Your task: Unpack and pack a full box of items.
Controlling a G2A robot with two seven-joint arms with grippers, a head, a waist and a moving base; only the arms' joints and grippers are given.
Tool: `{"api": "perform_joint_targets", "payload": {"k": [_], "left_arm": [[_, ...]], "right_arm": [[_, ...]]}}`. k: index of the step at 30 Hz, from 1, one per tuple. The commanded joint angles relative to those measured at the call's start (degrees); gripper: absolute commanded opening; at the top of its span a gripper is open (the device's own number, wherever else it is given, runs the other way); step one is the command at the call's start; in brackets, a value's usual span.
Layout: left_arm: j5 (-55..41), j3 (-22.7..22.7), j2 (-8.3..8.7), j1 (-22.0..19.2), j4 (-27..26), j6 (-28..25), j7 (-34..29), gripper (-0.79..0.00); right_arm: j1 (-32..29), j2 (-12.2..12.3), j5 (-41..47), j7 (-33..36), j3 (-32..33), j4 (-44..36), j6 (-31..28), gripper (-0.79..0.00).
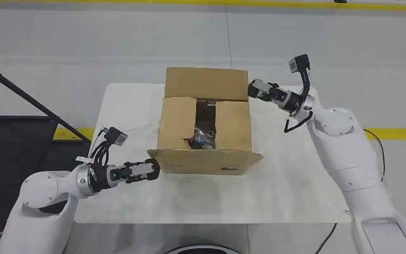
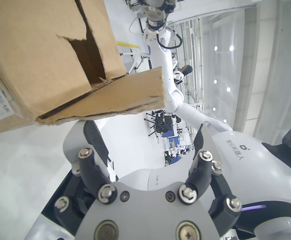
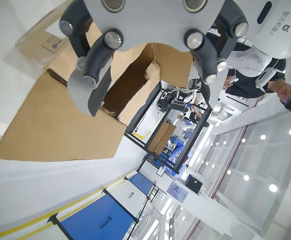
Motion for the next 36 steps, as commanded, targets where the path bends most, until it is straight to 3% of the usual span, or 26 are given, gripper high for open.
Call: {"api": "perform_joint_targets", "payload": {"k": [1,7,15,28,36], "left_arm": [[-0.2,-0.1,0.06,-0.3,0.1,0.4,1.4,0.0],[-1.5,0.9,0.1,-1.9,0.2,2.6,5.9,0.0],[0.5,3.7,0.14,-5.2,1.1,6.0,12.2,0.0],[4.5,6.8,0.35,-7.9,2.4,9.4,17.8,0.0],[7.3,7.8,0.58,-8.1,2.4,9.8,19.6,0.0]], "right_arm": [[1.9,-0.9,-0.8,-1.7,-1.5,3.7,-0.5,0.0],[6.6,-3.5,-6.2,-9.4,-5.5,12.9,-0.8,0.0],[10.5,-6.8,-7.1,-11.8,-8.9,23.1,0.3,0.0],[14.4,-11.2,0.5,-0.6,-10.2,32.7,-1.0,0.0],[15.6,-12.0,9.3,8.5,-6.9,35.5,-4.7,0.0]]}}
